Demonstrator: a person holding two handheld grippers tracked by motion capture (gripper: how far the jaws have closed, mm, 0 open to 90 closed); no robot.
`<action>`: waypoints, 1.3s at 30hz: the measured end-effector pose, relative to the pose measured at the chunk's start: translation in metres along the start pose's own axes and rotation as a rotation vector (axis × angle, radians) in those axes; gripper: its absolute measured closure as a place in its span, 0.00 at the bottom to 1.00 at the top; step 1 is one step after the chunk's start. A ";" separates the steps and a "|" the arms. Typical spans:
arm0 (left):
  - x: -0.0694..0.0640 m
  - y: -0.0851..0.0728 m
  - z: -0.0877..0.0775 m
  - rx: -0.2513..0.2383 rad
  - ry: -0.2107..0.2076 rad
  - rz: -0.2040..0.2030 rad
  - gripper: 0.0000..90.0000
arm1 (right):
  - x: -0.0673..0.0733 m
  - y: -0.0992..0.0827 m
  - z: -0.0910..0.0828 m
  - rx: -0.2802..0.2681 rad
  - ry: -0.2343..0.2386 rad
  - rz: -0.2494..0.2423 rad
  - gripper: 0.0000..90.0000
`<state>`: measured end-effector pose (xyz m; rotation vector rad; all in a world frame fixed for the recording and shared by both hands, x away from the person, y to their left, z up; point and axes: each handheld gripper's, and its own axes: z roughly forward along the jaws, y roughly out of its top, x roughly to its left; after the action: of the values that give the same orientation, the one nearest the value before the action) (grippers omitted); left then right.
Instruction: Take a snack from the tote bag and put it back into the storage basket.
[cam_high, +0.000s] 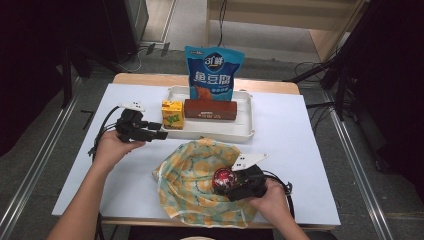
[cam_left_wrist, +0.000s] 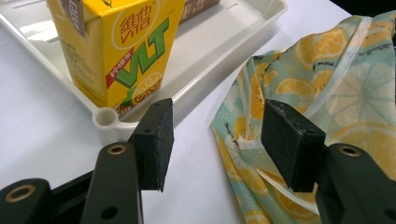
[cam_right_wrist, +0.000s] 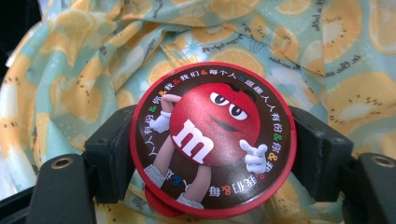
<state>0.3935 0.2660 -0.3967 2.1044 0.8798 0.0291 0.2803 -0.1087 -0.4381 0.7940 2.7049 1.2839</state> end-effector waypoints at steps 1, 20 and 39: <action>0.000 0.000 0.000 -0.001 -0.001 0.001 0.49 | -0.002 0.000 0.000 -0.003 0.009 0.013 0.29; 0.003 0.000 0.001 0.002 -0.015 -0.006 0.49 | -0.009 0.015 -0.012 -0.040 0.034 0.002 0.30; 0.005 -0.001 0.000 -0.008 -0.032 -0.022 0.49 | -0.012 0.038 -0.024 -0.071 0.024 -0.035 0.30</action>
<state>0.3969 0.2699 -0.3985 2.0822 0.8828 -0.0128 0.3014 -0.1116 -0.3960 0.7255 2.6618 1.3819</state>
